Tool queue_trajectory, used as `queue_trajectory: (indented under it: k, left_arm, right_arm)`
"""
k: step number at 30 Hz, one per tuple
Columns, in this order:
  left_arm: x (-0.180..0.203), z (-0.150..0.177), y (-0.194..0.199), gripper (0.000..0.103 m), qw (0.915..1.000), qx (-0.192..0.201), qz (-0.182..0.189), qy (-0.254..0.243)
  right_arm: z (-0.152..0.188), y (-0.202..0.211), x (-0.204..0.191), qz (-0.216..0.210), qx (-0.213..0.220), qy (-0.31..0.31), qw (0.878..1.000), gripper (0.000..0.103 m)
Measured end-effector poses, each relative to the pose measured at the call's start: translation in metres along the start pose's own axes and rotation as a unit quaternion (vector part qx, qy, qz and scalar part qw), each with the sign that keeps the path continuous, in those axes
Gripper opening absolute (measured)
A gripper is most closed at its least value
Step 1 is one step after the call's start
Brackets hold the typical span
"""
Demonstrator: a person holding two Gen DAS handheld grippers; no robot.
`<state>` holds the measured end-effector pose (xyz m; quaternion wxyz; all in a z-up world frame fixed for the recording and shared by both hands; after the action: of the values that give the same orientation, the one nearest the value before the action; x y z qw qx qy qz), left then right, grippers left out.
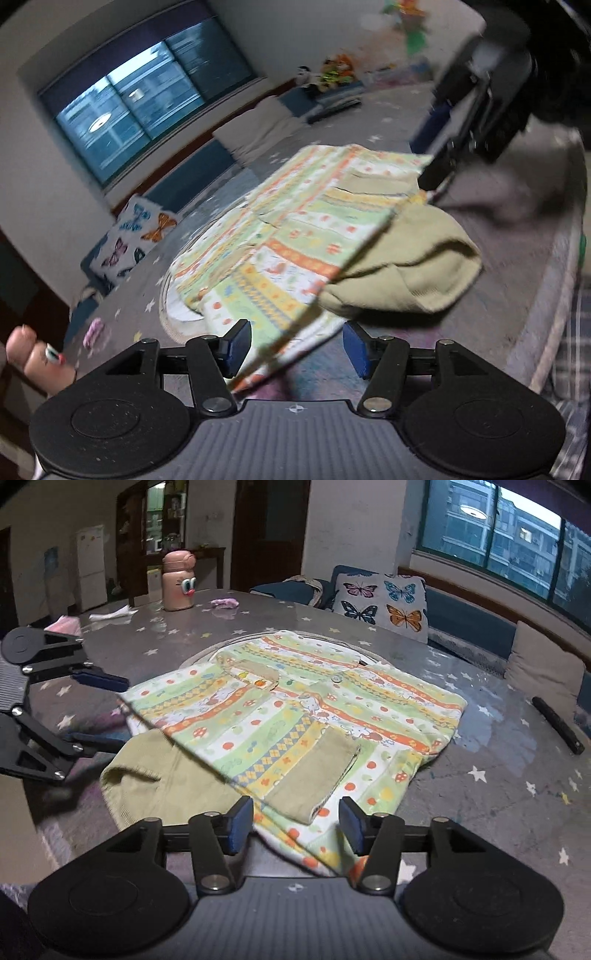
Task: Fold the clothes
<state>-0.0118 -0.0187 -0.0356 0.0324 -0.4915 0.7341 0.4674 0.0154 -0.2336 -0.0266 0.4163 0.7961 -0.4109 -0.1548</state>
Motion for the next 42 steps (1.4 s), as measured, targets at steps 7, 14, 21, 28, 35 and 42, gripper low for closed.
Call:
queue_trajectory:
  k: [7, 14, 21, 28, 35, 42]
  left_arm:
    - [0.014, -0.017, -0.006, 0.058, 0.9986, 0.043, 0.023, -0.019]
    - [0.001, -0.038, -0.014, 0.016, 0.9953, 0.056, 0.068, 0.04]
    - [-0.034, -0.059, -0.032, 0.011, 0.9854, 0.045, 0.099, 0.131]
    - [-0.039, -0.049, -0.027, 0.016, 0.9845, 0.036, 0.096, 0.142]
    - [-0.035, -0.018, -0.01, 0.05, 0.9926, 0.028, 0.044, 0.11]
    - [-0.028, -0.006, -0.001, 0.055, 0.9952, 0.036, 0.026, 0.087]
  right_arm:
    - [0.015, 0.008, -0.014, 0.012, -0.014, 0.054, 0.998, 0.062]
    - [0.019, 0.006, -0.025, 0.01, -0.004, 0.088, 0.996, 0.072]
    - [0.005, -0.005, -0.034, 0.002, 0.021, 0.099, 0.995, 0.069]
    - [-0.018, -0.027, -0.021, -0.034, 0.013, 0.035, 0.999, 0.033]
    - [-0.033, -0.017, 0.0, -0.076, 0.028, -0.037, 0.996, 0.014]
    - [-0.045, -0.011, 0.002, -0.07, 0.043, -0.062, 0.995, 0.01]
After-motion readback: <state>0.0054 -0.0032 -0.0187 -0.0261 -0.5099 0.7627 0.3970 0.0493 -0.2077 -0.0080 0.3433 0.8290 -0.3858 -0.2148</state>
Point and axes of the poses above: each gripper's, at about its wrist camera, not at the fingertips, and y roughly against the way its jaws point, x to its right, z to its underside, the point moved 2 cm from there along -y, roughly the way its jaws point, and after that the axes turned 10 degrees about -x, right-handed, at the moved point
